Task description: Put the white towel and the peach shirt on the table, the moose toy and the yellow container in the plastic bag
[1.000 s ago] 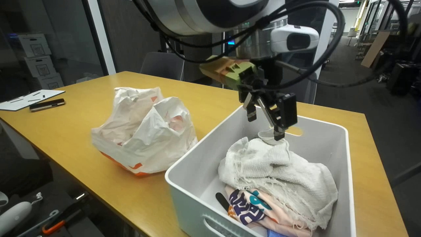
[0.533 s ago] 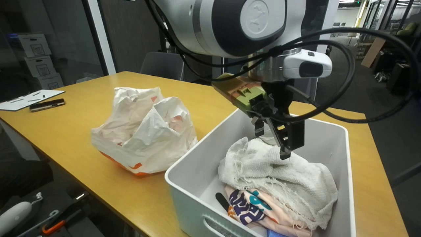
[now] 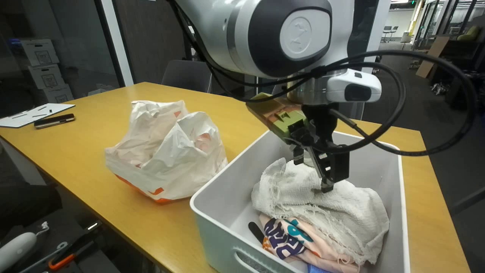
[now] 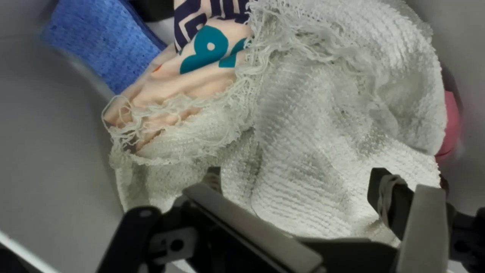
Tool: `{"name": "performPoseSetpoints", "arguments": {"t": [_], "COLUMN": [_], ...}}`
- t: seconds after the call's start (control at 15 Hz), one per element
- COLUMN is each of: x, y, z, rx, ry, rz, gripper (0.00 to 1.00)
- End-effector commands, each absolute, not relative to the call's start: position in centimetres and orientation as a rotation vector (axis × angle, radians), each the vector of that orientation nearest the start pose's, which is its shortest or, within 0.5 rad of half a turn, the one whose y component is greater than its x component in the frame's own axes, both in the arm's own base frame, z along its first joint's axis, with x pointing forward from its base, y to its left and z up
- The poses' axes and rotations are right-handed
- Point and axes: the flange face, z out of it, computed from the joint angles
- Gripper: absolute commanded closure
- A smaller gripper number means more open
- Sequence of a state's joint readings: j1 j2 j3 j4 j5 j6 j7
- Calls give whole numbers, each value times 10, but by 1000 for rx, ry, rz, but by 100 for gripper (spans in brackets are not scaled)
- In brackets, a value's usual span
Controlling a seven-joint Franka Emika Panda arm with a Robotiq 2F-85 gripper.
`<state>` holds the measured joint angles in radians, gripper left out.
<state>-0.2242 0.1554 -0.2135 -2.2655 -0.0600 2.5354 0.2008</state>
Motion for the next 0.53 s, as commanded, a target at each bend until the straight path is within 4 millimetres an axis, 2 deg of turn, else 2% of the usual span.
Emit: {"name": "performPoseSetpoints", "arguments": {"t": [0.0,0.47], "x": [508,523], "y": [-248,-283], "z": [284,237], "rx": [-3083,-3134], "ry": [936,920], "rz": [-177,-134], "gripper": [0,2]}}
